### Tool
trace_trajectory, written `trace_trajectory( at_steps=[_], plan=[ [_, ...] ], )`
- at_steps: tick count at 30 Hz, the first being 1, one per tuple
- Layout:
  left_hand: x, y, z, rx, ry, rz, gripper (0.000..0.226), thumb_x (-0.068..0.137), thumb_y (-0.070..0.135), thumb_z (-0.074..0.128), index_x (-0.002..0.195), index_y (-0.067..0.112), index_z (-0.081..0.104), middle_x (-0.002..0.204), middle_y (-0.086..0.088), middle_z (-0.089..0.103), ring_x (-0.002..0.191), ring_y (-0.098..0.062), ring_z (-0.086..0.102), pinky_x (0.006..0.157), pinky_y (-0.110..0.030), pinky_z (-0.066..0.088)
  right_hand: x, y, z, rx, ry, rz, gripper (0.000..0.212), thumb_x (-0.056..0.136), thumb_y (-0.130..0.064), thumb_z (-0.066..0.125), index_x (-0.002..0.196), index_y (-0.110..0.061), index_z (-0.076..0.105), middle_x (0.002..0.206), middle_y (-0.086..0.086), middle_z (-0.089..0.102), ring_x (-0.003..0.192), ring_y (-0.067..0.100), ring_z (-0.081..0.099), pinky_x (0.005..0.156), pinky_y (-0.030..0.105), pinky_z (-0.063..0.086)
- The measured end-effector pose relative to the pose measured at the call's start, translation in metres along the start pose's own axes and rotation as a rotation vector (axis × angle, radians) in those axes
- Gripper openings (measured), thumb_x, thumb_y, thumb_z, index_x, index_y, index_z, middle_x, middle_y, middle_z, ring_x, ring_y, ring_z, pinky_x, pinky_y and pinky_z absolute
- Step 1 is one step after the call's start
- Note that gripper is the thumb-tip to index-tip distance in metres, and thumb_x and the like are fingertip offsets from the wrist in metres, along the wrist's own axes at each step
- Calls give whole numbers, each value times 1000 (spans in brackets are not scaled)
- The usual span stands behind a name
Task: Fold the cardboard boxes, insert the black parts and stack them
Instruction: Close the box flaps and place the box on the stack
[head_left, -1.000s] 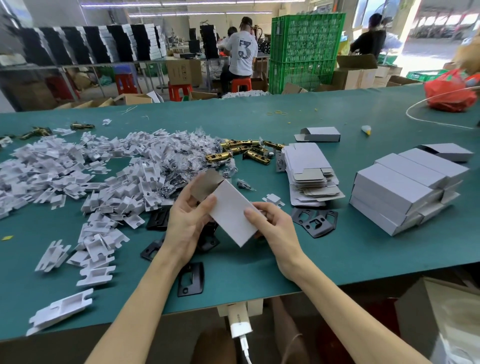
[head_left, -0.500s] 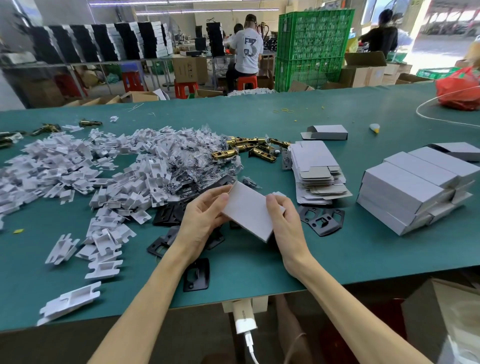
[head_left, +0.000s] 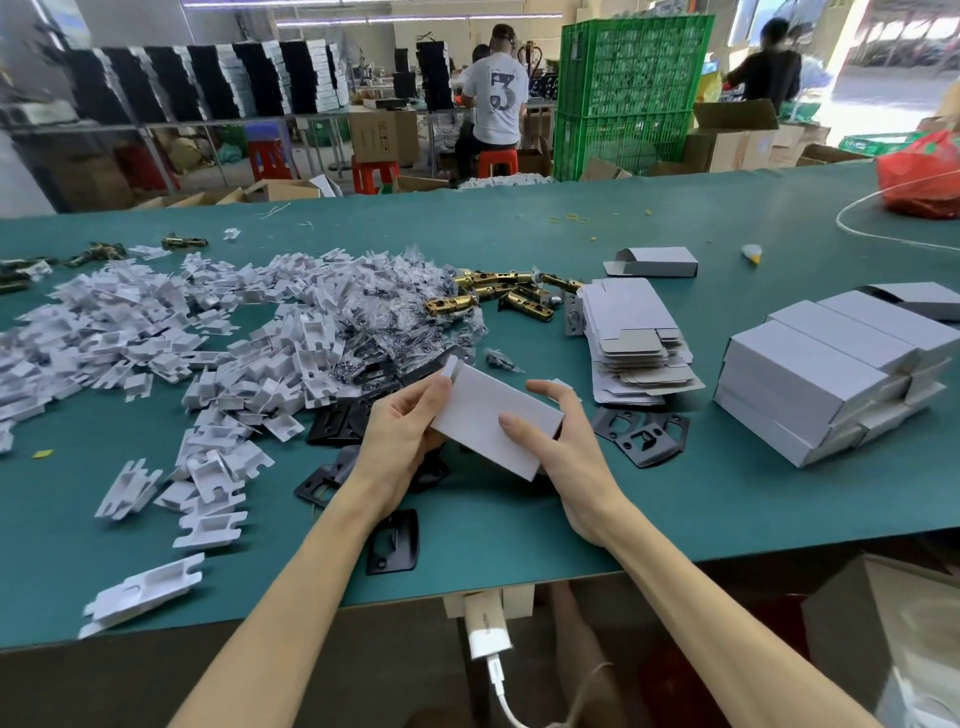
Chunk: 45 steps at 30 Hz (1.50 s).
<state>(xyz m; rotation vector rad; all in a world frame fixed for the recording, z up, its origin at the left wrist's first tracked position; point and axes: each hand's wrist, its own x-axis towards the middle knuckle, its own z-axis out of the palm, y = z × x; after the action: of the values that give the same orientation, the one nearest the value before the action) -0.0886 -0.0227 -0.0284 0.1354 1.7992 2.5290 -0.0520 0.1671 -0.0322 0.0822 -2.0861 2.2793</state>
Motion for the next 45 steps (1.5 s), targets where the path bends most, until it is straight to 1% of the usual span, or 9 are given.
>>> trace_trajectory(
  at_steps=[8,17,22,26,32,36,40,43,45],
  plan=[
    [-2,4,3,49,-59,-4,35,94,34,67,125,24,76,127,-9,73,101,-13,67,86,-29,59,1,-1,0,36,-6,12,42,91,-36,74,129,-32,55,109,2,64,92,19,67,77,44,58],
    [-1,2,3,57,-46,-1,34,104,17,56,134,5,67,118,-10,75,97,-15,67,82,-25,59,2,1,-1,36,-17,3,30,94,-34,72,120,-27,61,103,3,64,84,14,64,63,36,52],
    [-2,0,0,167,-100,43,45,101,28,58,142,10,61,137,-9,68,118,-22,64,103,-40,54,2,1,-1,55,-8,10,42,85,-44,73,118,-23,58,101,2,64,80,10,64,58,29,52],
    [-3,-1,1,222,-147,80,41,105,30,50,143,18,59,145,3,63,134,-20,58,108,-38,52,3,1,0,63,18,9,47,81,-48,71,115,-17,57,102,2,64,83,11,63,62,28,51],
    [-8,3,6,323,-179,97,41,107,35,47,147,32,55,147,13,60,132,-13,58,109,-38,52,4,3,1,103,53,-7,23,94,-33,71,105,-18,58,98,2,63,88,18,61,81,49,52],
    [-12,6,8,387,-200,90,46,108,34,45,153,29,49,151,9,57,131,-18,55,116,-48,45,4,1,2,165,61,27,30,94,-31,71,110,-10,55,104,12,66,94,29,67,89,62,55],
    [-15,8,12,543,-265,125,60,104,34,48,162,30,32,161,13,43,142,-6,46,124,-38,33,4,-2,1,207,38,47,39,95,-31,69,116,-5,49,100,10,71,87,27,74,76,45,63],
    [-13,7,13,611,-284,146,63,104,31,47,164,26,25,163,15,35,145,1,39,125,-30,28,5,-1,2,179,42,54,35,96,-30,68,112,-8,46,109,20,68,90,36,73,77,48,62],
    [-11,7,13,618,-283,149,59,108,25,45,163,24,26,164,15,33,144,4,38,124,-27,28,7,-1,2,180,29,44,33,97,-29,66,111,-10,44,109,21,66,84,32,74,69,41,63]
  ],
)
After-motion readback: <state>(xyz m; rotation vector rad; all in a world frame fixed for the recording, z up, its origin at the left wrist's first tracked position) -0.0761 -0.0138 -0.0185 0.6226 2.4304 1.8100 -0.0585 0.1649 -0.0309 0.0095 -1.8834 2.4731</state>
